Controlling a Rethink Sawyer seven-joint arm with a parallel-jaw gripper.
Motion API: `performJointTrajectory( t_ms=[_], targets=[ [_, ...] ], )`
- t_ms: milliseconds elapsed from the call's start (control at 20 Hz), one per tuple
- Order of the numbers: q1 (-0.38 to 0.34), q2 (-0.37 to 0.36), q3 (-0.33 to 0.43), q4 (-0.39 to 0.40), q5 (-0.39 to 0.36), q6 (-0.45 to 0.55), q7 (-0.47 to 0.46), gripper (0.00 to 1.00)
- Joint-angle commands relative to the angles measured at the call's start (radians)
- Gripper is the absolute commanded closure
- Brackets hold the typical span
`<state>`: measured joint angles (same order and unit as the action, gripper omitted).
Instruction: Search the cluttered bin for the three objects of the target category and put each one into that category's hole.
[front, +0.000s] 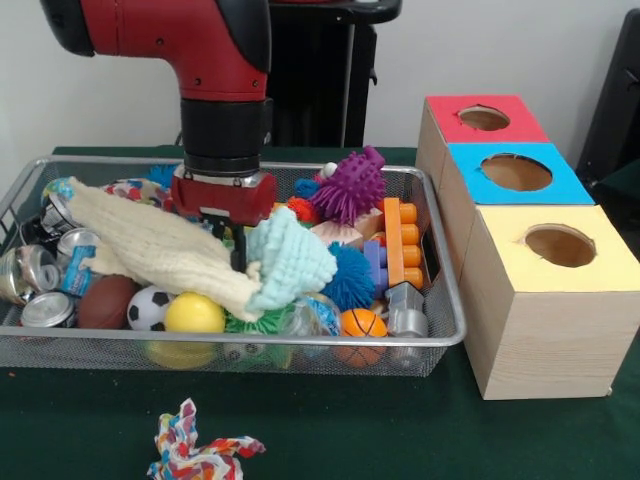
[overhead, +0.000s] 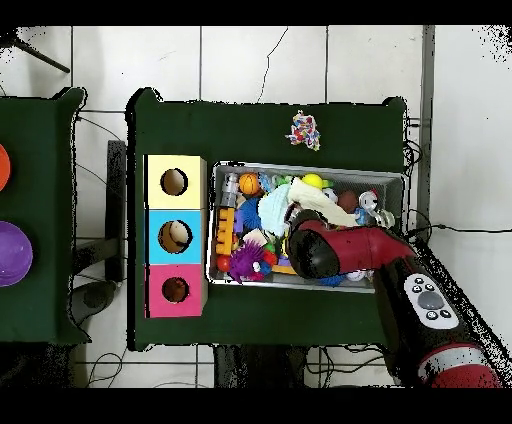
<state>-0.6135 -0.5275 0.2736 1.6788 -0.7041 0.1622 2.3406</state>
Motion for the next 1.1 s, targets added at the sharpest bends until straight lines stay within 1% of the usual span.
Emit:
performJointTrajectory(
  t_ms=[50, 250, 400, 750, 850, 900, 950, 1000, 1100],
  targets=[
    [0.004, 0.059, 0.137, 0.007, 0.063, 0.001, 0.022, 1.0],
    [0.024, 0.034, 0.127, 0.017, 0.098, 0.036, 0.037, 1.0],
    [0.022, 0.022, 0.136, 0.034, 0.14, 0.064, 0.044, 1.0],
    [0.049, -0.012, 0.117, 0.053, 0.216, 0.108, 0.052, 1.0],
    [0.075, -0.031, 0.076, 0.047, 0.224, 0.132, 0.055, 1.0],
    [0.104, -0.052, 0.034, 0.041, 0.226, 0.161, 0.062, 1.0],
    [0.114, -0.062, 0.016, 0.036, 0.222, 0.174, 0.054, 1.0],
    [0.11, -0.063, 0.021, 0.033, 0.225, 0.172, 0.046, 1.0],
    [0.107, -0.064, 0.037, 0.051, 0.261, 0.182, 0.063, 1.0]
  ],
)
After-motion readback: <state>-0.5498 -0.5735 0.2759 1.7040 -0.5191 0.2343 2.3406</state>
